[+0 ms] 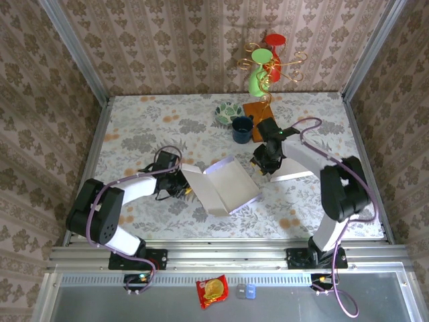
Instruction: Fold the paper box
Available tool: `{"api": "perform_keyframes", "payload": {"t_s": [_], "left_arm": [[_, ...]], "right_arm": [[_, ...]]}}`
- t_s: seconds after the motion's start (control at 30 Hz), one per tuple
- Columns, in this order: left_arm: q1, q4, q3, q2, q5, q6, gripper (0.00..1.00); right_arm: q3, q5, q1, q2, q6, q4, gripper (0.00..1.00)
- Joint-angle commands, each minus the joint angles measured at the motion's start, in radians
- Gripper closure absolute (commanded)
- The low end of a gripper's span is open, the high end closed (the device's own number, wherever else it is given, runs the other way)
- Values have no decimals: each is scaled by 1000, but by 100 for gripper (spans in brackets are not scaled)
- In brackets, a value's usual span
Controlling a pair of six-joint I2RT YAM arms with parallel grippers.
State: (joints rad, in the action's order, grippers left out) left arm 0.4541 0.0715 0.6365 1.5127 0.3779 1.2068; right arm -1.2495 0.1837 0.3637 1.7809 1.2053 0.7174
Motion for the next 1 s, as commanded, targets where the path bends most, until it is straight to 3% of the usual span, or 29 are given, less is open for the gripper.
{"api": "perform_keyframes", "payload": {"t_s": [0.0,0.2,0.63,0.97], "left_arm": [[28,-56,11,18,-9,39,79],[39,-108,31,53,0,64,79],[38,-461,-33,151,-14,160,85],[37,-576,-18,216,17,190,87]], "right_arm": [[-28,24,1,76,-37,-16,70],[-11,76,12,132,-14,-66,71],[116,146,53,63,84,-151,72],[165,152,93,32,158,-173,72]]}}
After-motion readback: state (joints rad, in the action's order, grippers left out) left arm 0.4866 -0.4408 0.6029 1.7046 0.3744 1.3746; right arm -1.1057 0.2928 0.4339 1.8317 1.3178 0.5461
